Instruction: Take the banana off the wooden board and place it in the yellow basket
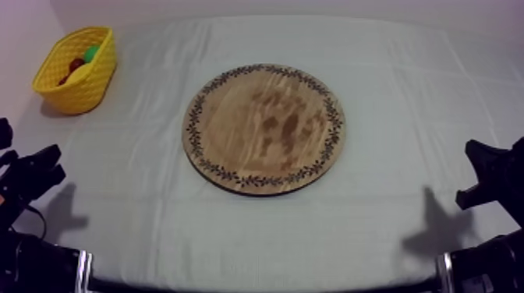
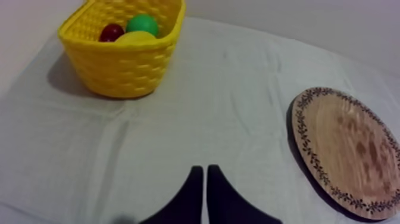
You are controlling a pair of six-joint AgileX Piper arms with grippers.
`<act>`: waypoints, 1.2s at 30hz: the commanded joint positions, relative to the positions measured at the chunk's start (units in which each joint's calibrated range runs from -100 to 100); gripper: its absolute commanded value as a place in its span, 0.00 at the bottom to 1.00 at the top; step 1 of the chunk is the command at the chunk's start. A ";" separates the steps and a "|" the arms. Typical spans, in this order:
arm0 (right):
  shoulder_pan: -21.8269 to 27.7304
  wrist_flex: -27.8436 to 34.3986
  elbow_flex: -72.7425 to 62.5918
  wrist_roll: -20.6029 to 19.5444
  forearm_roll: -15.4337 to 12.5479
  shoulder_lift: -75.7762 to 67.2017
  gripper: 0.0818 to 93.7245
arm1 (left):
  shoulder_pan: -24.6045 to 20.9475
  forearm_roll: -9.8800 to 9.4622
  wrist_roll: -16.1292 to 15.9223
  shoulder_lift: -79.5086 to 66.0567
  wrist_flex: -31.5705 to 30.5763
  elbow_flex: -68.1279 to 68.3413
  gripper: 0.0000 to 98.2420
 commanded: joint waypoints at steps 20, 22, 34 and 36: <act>0.01 0.00 -0.03 0.01 0.00 0.03 0.00 | 1.12 -8.08 10.21 -7.37 -2.64 1.79 0.00; 0.01 0.00 -0.03 0.01 0.00 0.03 0.00 | 1.12 -8.16 9.93 -7.72 -2.97 1.90 0.00; 0.01 0.00 -0.03 0.01 0.00 0.03 0.00 | 1.40 -8.24 9.50 -8.09 -3.32 2.05 0.00; 0.01 0.00 -0.03 0.01 0.00 0.03 0.00 | 1.41 -8.24 9.47 -8.09 -3.32 2.06 0.00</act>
